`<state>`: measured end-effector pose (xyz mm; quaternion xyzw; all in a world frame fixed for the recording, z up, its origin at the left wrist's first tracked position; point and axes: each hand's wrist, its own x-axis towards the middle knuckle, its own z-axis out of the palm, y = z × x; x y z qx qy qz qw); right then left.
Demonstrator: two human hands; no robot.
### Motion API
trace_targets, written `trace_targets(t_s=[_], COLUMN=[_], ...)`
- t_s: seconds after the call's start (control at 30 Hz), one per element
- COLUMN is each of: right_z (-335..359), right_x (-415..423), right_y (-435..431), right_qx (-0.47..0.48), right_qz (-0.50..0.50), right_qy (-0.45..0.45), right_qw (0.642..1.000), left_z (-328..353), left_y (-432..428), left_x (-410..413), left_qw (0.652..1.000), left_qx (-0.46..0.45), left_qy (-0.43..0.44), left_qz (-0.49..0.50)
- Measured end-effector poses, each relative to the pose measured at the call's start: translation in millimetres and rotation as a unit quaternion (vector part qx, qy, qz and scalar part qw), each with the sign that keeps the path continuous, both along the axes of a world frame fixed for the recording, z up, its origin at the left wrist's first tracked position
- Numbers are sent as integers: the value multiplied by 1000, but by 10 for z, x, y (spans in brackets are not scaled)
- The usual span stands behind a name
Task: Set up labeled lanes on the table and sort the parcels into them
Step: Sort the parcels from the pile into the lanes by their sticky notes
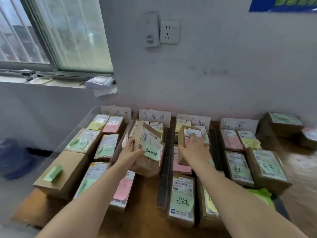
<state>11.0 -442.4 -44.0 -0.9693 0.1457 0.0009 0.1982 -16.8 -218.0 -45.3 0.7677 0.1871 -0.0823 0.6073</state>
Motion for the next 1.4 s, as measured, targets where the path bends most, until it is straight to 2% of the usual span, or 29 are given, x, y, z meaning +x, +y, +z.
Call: trace_targets(t_s=[0.23, 0.33, 0.47, 0.83, 1.1, 1.4], right_z=[-193, -339, -442, -391, -386, -426], right_x=[41, 116, 181, -91, -283, -302], right_y=[218, 285, 299, 47, 186, 175], right_qx=[-38, -42, 1, -22, -32, -44], right_qz=[-39, -21, 19, 43, 81, 88], right_qy=[41, 33, 57, 53, 88, 91], right_qw=[998, 998, 998, 997, 992, 991], left_z=[-180, -220, -293, -305, -355, -525], left_y=[143, 185, 183, 41, 12, 22], left_x=[-27, -19, -44, -443, -754, -917], left_qw=[999, 998, 998, 998, 996, 989], left_qx=[-30, -30, -32, -52, -13, -40], left_qy=[12, 20, 21, 15, 48, 95], left_qz=[-42, -43, -46, -35, -71, -102])
